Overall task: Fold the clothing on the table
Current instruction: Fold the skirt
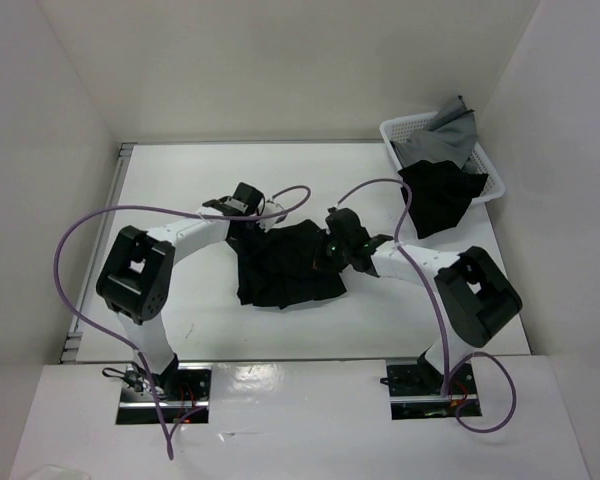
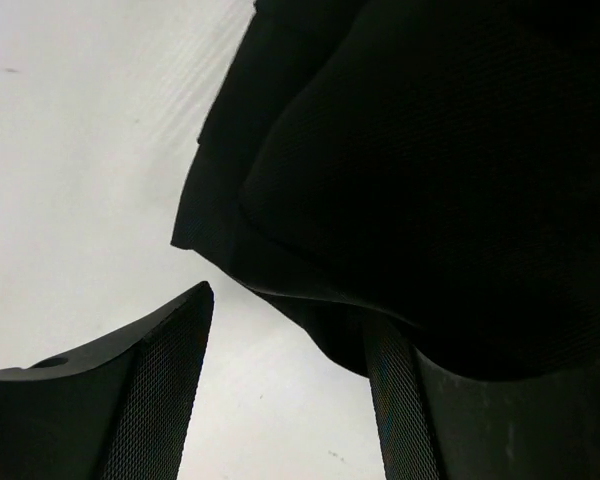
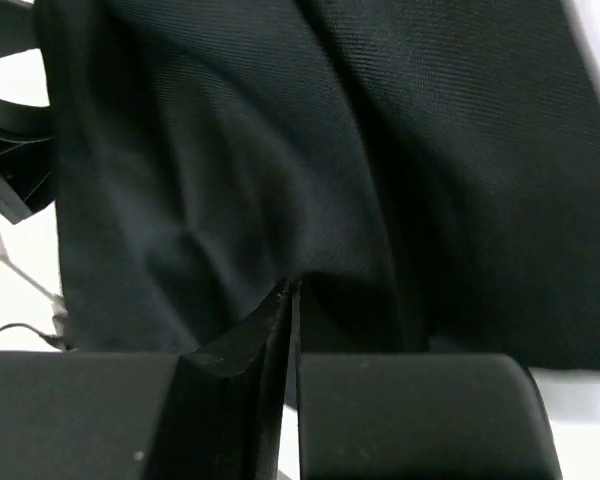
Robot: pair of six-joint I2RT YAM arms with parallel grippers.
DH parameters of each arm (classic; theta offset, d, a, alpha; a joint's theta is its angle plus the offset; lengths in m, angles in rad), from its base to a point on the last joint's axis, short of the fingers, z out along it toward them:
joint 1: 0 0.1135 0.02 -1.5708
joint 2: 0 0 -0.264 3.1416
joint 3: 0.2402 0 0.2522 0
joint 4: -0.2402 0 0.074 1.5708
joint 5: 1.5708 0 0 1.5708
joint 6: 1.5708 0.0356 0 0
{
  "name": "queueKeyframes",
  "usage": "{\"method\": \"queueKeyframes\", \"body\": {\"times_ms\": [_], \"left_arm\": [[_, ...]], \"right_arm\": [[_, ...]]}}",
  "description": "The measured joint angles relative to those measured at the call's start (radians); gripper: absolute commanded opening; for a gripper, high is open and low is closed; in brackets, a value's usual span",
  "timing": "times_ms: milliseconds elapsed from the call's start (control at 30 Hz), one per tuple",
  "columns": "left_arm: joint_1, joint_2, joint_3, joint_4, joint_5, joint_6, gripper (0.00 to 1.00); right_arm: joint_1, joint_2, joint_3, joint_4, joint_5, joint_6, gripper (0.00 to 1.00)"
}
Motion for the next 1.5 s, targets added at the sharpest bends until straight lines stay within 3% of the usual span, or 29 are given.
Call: {"method": "queueKeyframes", "body": {"times_ms": [233, 433, 533, 567, 633, 733, 867, 1033, 1133, 1300, 1500], "left_arm": [[0.028, 0.035, -0.049, 0.069, -0.011, -0.004, 0.71], [0.045, -0.069, -0.021, 0.021, -0.012, -0.01, 0.84], [0.047, -0.146, 0.085, -0.021, -0.013, -0.027, 0.87], [0.047, -0.169, 0.13, -0.023, -0.015, -0.031, 0.87], [0.05, -0.212, 0.189, -0.021, -0.025, -0.044, 0.87], [0.066, -0.284, 0.225, -0.031, -0.042, -0.071, 0.88], [0.137, -0.362, 0.243, -0.085, -0.057, -0.102, 0.9], [0.282, -0.449, 0.217, -0.139, -0.091, -0.112, 0.94], [0.39, -0.516, 0.14, -0.166, -0.102, -0.13, 0.94], [0.551, -0.589, 0.003, -0.214, -0.081, -0.159, 0.95], [0.617, -0.632, -0.088, -0.253, -0.041, -0.162, 0.95]], "right_arm": [[0.014, 0.043, 0.032, -0.023, 0.068, 0.02, 0.06], [0.015, -0.006, 0.067, -0.065, 0.102, 0.013, 0.18], [0.011, -0.088, 0.101, -0.134, 0.126, -0.01, 0.55], [0.006, -0.115, 0.117, -0.153, 0.131, -0.019, 0.79], [-0.008, -0.181, 0.148, -0.188, 0.134, -0.043, 0.98], [-0.073, -0.295, 0.163, -0.251, 0.121, -0.072, 0.98], [-0.267, -0.459, 0.163, -0.38, 0.109, -0.102, 0.98], [-0.546, -0.643, 0.156, -0.551, 0.068, -0.177, 0.98], [-0.645, -0.741, 0.129, -0.601, 0.027, -0.212, 0.98], [-0.689, -0.801, 0.047, -0.629, -0.055, -0.228, 0.98], [-0.689, -0.803, -0.007, -0.648, -0.103, -0.228, 0.98]]}}
